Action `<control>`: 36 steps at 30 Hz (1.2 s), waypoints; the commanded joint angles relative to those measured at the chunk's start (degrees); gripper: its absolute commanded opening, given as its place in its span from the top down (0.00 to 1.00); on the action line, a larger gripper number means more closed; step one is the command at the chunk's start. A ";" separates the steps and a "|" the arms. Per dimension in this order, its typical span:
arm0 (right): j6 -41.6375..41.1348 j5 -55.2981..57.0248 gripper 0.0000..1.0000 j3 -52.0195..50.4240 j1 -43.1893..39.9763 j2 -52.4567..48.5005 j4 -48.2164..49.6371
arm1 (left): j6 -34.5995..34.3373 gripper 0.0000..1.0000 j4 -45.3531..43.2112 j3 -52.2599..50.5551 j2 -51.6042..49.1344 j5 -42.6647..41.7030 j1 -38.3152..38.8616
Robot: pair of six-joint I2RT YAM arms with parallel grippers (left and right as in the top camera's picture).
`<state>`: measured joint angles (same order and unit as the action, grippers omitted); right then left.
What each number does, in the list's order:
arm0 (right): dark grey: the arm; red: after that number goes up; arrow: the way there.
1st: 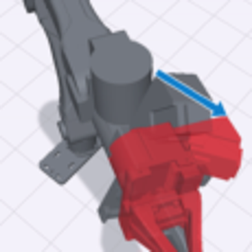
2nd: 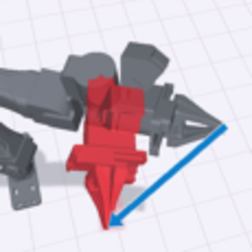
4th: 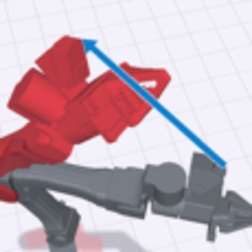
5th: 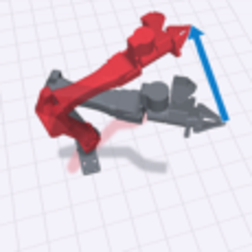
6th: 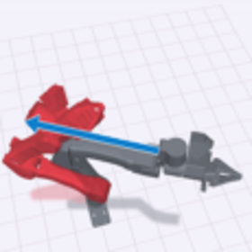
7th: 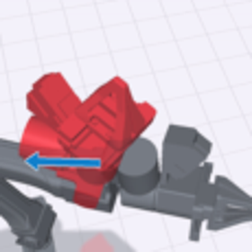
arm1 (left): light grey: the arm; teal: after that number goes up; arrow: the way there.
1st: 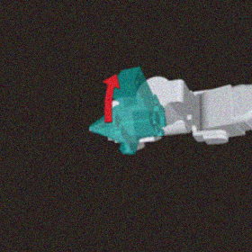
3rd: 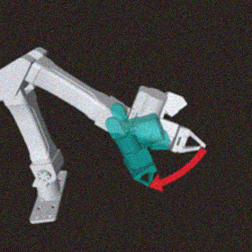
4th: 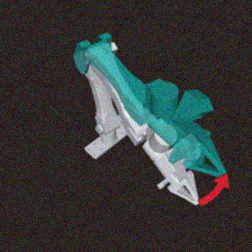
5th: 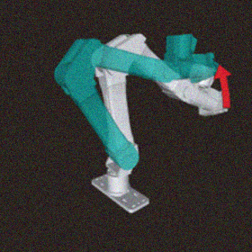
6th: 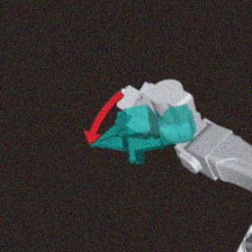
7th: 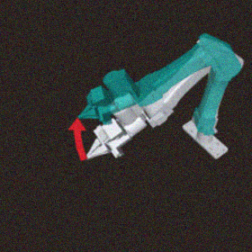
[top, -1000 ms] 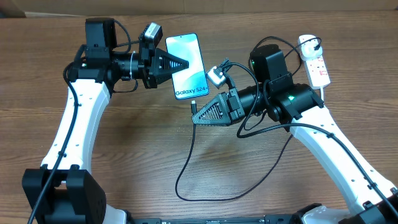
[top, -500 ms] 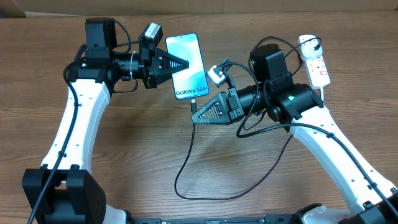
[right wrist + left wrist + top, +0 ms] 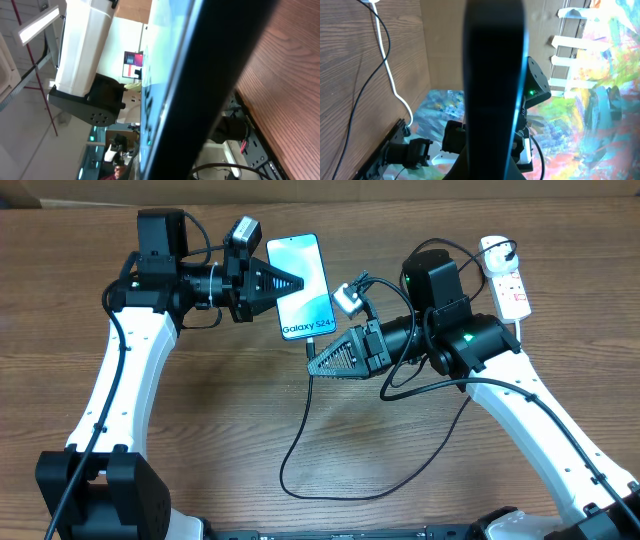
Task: Plug charger to phone and switch on socket
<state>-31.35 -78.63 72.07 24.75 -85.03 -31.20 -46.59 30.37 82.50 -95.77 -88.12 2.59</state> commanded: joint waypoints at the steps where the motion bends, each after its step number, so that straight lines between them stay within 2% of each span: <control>1: -0.17 0.59 0.96 -0.02 0.26 0.02 0.26 | 0.22 0.96 -0.22 1.66 0.31 -2.45 0.04; 36: -0.61 -2.64 0.96 -0.02 -2.01 0.02 0.33 | 0.24 0.96 -0.22 1.66 0.31 -2.45 0.04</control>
<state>-31.79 -80.12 72.07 23.24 -85.03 -31.16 -46.59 30.37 82.50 -95.77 -87.90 2.59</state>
